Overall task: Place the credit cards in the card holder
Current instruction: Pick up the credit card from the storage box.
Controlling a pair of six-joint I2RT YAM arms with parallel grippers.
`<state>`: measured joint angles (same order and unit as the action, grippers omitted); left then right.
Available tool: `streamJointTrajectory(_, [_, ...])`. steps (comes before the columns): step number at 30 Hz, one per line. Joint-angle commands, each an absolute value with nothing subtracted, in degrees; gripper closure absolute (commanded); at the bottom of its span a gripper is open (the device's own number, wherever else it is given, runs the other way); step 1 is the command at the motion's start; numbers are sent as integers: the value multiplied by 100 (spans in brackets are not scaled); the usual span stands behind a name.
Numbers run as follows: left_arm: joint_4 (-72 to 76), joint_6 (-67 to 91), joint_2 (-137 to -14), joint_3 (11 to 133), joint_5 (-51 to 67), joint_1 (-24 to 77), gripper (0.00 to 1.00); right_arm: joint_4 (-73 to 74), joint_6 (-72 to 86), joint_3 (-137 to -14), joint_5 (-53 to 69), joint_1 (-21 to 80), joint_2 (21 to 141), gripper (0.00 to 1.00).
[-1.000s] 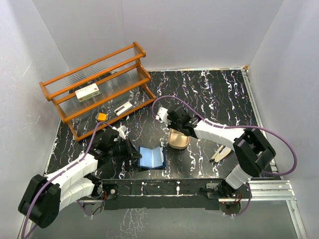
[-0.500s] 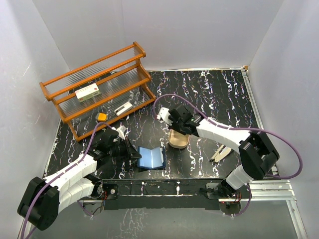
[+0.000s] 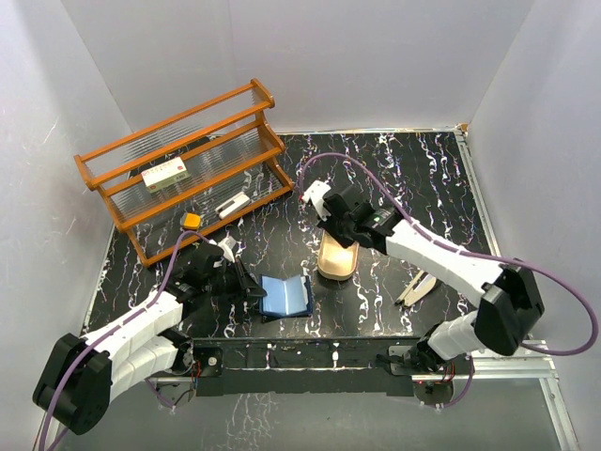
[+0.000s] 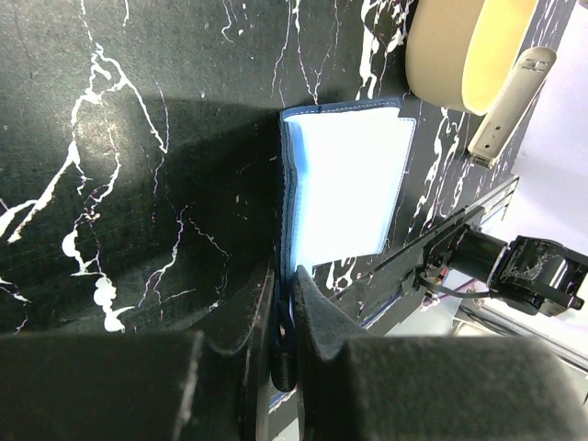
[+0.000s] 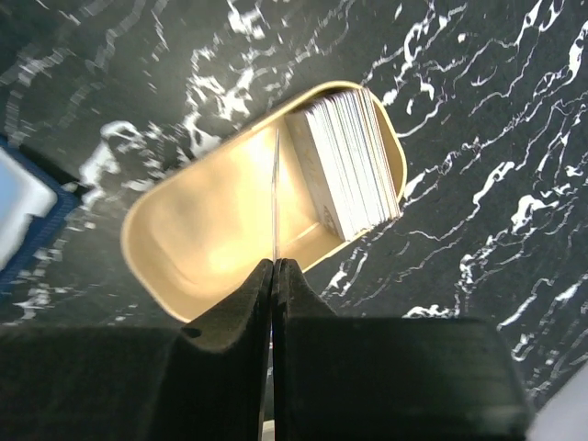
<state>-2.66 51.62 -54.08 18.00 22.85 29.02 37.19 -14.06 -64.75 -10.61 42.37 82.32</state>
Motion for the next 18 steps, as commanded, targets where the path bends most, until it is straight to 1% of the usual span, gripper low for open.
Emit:
streamJointTrajectory(1, [-235,5241,-5407,1976,2179,2892,99,3704,-389,-6917,-548,4364,7655,100])
streamJointTrajectory(3, [-241,5247,-5408,1994,2158,2885,97,3652,-22,-6934,-226,4425,7505,100])
streamJointTrajectory(10, [-378,5206,-5450,2073,2081,2891,85,3281,1107,-6896,610,4627,7362,100])
streamJointTrajectory(18, [-609,5168,-5350,2092,1940,2891,79,2290,2704,-6426,1449,4753,7502,100])
